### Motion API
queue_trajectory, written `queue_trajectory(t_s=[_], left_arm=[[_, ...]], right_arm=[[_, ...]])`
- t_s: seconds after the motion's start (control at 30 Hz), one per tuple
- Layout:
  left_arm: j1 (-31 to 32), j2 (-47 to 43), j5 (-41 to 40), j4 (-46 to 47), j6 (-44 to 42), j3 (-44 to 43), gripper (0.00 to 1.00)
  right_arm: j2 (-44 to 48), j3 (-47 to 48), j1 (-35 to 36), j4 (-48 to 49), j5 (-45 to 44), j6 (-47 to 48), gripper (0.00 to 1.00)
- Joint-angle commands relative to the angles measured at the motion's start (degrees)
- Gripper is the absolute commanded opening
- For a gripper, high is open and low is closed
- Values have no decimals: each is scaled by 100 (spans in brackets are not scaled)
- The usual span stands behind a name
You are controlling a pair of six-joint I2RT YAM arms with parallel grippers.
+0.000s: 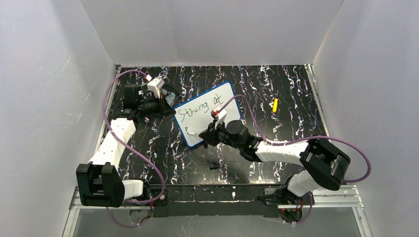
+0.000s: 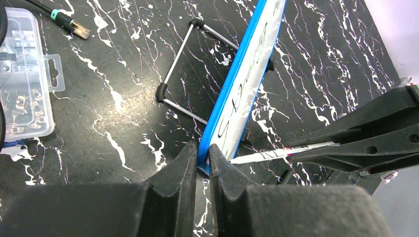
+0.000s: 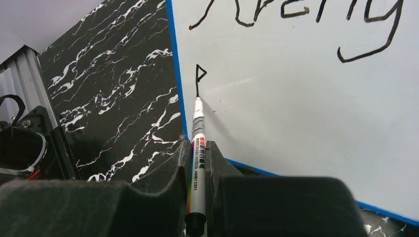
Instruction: Write a sentence on the whiteboard
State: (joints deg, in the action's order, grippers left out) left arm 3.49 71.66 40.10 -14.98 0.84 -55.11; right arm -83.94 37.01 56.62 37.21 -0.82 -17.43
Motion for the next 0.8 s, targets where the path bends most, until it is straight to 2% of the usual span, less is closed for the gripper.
queue_trajectory(t_s=[0.0, 0.23, 0.4, 0.77], left_arm=[[12, -236, 86, -94, -58, -20, 0], [12, -239, 86, -93, -58, -25, 0], [14, -220, 90, -93, -58, -26, 0], [12, -222, 95, -93, -58, -26, 0]], right_arm=[[156, -120, 15, -34, -342, 3, 1], [467, -141, 16, -13, -735, 102, 1], [632, -39, 16, 104, -416, 126, 1], [226, 302, 16, 297, -320, 249, 1]])
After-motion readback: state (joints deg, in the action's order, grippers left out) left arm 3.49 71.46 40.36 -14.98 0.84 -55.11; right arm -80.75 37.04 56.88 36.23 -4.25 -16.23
